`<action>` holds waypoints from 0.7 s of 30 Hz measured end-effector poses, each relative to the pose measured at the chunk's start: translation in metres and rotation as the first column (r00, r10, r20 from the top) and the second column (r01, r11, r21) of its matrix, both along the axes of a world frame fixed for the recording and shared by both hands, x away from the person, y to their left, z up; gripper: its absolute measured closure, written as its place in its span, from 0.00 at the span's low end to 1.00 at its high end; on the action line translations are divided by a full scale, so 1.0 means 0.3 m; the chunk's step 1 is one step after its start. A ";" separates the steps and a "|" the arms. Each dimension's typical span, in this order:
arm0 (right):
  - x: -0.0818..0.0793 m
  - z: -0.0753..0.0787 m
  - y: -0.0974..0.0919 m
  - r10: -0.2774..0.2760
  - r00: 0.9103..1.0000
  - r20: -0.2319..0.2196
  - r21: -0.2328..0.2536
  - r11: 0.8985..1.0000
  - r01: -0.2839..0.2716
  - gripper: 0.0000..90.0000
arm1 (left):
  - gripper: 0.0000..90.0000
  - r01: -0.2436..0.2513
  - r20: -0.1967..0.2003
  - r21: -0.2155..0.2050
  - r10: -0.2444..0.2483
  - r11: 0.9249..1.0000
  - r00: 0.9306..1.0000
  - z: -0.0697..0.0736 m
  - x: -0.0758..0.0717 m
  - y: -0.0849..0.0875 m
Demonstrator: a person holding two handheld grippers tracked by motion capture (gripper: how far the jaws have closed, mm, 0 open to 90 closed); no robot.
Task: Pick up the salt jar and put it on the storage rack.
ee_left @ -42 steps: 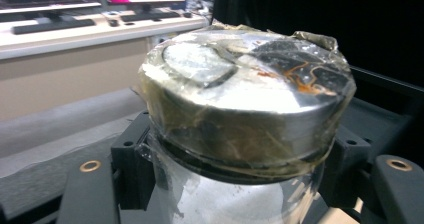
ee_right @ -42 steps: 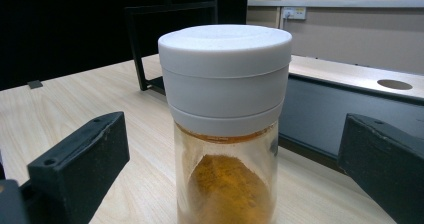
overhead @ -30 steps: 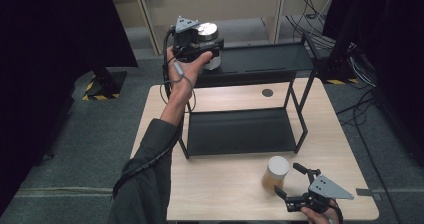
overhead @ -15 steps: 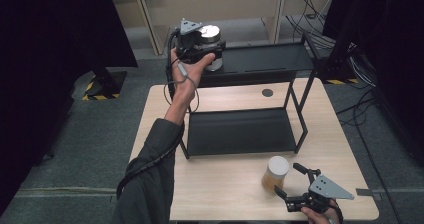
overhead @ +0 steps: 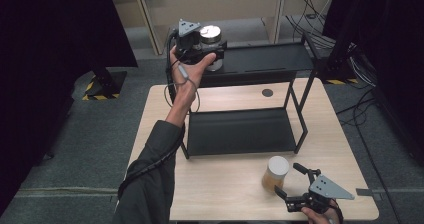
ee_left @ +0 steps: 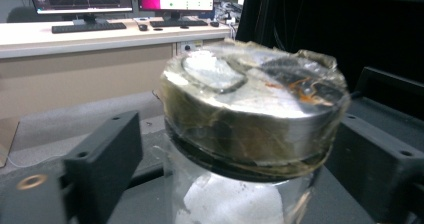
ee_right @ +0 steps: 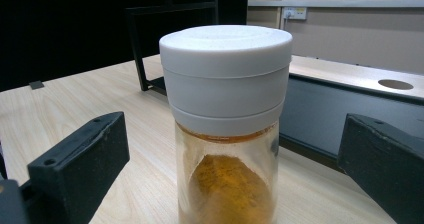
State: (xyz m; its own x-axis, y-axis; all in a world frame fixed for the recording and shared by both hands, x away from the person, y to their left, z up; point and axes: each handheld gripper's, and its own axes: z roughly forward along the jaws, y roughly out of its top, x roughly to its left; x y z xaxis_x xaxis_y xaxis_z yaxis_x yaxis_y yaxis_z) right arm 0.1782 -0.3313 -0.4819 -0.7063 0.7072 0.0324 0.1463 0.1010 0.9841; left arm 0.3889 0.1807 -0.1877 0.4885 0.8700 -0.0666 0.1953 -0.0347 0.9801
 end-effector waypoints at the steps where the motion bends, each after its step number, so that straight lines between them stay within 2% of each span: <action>1: 0.000 0.000 0.000 0.000 1.000 -0.001 0.000 1.000 0.000 0.00 | 0.08 0.001 0.001 -0.005 -0.001 1.000 1.000 0.001 -0.002 0.003; 4: 0.000 0.000 0.001 -0.002 1.000 -0.002 0.002 1.000 0.002 0.00 | 0.04 -0.001 0.007 -0.003 0.001 1.000 1.000 0.008 -0.012 0.001; 14: 0.001 -0.001 -0.002 -0.003 1.000 -0.006 0.005 1.000 0.003 0.00 | 0.02 0.008 -0.005 -0.004 -0.008 1.000 1.000 0.027 -0.030 -0.005; 21: 0.001 -0.001 -0.001 -0.004 1.000 -0.007 0.005 1.000 0.005 0.00 | 0.02 0.011 0.008 -0.003 -0.011 1.000 1.000 0.023 -0.059 0.007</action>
State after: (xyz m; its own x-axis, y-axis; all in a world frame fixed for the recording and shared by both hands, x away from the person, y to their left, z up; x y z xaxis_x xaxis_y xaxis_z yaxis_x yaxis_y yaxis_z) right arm 0.1786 -0.3316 -0.4821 -0.7028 0.7102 0.0410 0.1539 0.0956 0.9834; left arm 0.3712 0.1828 -0.1807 0.4981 0.8647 -0.0652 0.1876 -0.0340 0.9817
